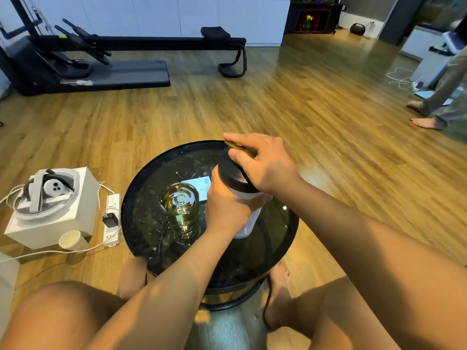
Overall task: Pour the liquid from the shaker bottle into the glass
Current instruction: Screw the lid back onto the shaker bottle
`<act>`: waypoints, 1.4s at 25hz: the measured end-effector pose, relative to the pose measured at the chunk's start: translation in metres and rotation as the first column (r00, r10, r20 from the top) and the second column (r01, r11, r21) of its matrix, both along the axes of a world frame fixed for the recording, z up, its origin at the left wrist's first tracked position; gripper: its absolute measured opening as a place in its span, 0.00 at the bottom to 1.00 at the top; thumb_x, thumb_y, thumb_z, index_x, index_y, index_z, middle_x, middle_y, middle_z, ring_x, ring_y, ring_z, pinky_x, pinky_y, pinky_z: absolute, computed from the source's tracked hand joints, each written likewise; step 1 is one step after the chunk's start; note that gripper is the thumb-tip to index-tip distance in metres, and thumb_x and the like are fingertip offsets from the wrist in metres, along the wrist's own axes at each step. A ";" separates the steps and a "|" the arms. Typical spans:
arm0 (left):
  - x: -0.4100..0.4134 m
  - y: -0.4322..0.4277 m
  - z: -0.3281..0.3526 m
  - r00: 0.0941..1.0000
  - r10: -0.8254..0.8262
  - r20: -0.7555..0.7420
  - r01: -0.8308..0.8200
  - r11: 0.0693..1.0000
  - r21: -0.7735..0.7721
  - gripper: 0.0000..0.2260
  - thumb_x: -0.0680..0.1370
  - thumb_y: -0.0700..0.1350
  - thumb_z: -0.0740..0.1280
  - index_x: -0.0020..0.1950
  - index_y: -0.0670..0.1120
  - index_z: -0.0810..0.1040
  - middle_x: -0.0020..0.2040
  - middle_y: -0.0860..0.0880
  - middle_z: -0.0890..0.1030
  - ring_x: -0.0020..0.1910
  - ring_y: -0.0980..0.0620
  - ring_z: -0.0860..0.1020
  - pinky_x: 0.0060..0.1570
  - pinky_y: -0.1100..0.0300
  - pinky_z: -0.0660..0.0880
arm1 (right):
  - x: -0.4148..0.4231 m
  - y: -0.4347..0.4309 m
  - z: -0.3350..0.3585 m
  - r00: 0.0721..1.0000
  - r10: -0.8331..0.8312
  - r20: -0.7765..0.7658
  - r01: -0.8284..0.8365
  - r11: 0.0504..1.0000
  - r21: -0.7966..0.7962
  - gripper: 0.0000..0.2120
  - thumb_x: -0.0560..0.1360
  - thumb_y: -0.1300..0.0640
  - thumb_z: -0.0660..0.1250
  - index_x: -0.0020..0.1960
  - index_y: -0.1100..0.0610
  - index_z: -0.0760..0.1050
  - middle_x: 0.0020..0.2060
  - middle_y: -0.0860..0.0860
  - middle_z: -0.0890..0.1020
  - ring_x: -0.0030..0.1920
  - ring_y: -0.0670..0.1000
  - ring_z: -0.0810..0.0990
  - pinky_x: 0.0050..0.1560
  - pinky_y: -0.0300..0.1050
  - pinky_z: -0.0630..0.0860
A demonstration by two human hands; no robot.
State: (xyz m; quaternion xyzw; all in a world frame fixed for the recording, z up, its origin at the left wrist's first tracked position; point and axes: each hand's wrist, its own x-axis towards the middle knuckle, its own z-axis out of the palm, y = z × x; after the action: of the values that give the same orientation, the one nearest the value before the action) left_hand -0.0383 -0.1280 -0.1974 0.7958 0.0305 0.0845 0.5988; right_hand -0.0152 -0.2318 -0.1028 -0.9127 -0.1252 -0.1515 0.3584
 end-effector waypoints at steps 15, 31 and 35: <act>-0.004 -0.002 0.006 0.999 0.006 -0.041 -0.006 1.000 -0.002 0.47 0.51 0.66 0.80 0.66 0.59 0.64 0.53 0.59 0.80 0.53 0.56 0.81 0.52 0.48 0.82 | -0.002 0.005 -0.001 1.000 -0.028 0.009 0.028 0.999 0.032 0.16 0.75 0.49 0.64 0.62 0.45 0.79 0.58 0.47 0.83 0.61 0.48 0.76 0.65 0.50 0.69; -0.010 -0.003 0.008 0.999 -0.022 -0.024 0.021 0.999 -0.024 0.48 0.55 0.62 0.78 0.70 0.53 0.63 0.60 0.52 0.79 0.59 0.50 0.79 0.56 0.50 0.79 | -0.003 0.009 -0.005 0.995 -0.098 0.014 0.097 0.995 0.028 0.17 0.75 0.45 0.63 0.63 0.42 0.78 0.60 0.46 0.81 0.62 0.48 0.75 0.62 0.46 0.69; -0.007 0.009 0.013 0.990 -0.114 -0.079 0.112 0.993 -0.031 0.48 0.55 0.59 0.82 0.70 0.52 0.63 0.59 0.52 0.79 0.58 0.51 0.79 0.55 0.53 0.78 | -0.002 0.006 -0.006 0.995 -0.101 -0.011 0.101 0.995 0.016 0.18 0.74 0.43 0.63 0.63 0.40 0.77 0.59 0.45 0.81 0.60 0.48 0.76 0.56 0.42 0.66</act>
State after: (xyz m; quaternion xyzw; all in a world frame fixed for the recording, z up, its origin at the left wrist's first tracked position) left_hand -0.0457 -0.1185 -0.1842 0.7912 0.0107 0.0180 0.6112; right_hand -0.0177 -0.2261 -0.1085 -0.9157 -0.0760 -0.1658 0.3582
